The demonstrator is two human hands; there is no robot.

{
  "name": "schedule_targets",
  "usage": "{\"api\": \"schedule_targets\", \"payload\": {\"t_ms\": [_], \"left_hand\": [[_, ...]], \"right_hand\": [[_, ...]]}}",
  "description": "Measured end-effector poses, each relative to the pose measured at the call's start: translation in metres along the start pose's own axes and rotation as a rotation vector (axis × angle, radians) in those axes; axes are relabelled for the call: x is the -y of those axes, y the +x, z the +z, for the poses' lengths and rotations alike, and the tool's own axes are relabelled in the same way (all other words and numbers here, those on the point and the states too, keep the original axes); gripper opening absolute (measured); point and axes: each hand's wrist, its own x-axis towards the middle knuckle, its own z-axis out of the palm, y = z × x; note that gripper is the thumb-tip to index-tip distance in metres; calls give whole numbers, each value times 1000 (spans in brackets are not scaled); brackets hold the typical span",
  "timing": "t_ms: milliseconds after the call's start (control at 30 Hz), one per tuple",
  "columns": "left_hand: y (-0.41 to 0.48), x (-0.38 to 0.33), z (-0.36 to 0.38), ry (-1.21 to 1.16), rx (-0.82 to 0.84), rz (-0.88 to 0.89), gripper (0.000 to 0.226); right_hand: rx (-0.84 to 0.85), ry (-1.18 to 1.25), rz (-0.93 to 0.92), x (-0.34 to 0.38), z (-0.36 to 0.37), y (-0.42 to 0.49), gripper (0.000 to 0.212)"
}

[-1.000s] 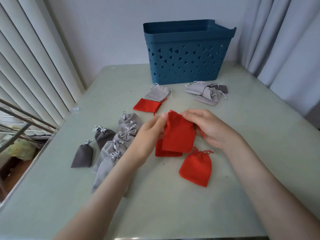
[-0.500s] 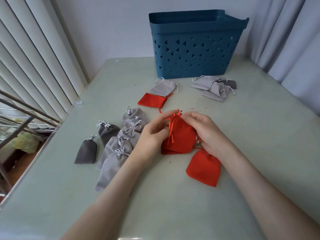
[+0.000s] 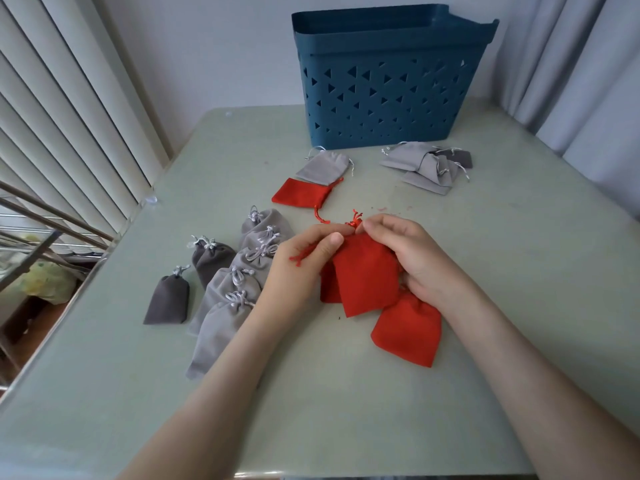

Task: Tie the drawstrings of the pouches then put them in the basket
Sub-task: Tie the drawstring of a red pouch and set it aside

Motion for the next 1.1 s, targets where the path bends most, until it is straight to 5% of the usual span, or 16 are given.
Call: {"api": "schedule_targets", "payload": {"t_ms": [167,633,800,1100], "left_hand": [[5,-3,0,-354,32,-104,26],[-1,-3,0,-87,64,33,12],[0,-5,0,-124,-32,-6,5],[5,-9,-5,-303,-226,-108,25]], "right_hand": [[4,58,1,-2,1,2,25],[-16,55,33,1,0,0,17],[12,50,42,0,0,-1,21],[118,-134,-35,1,-9,-2,19]]}}
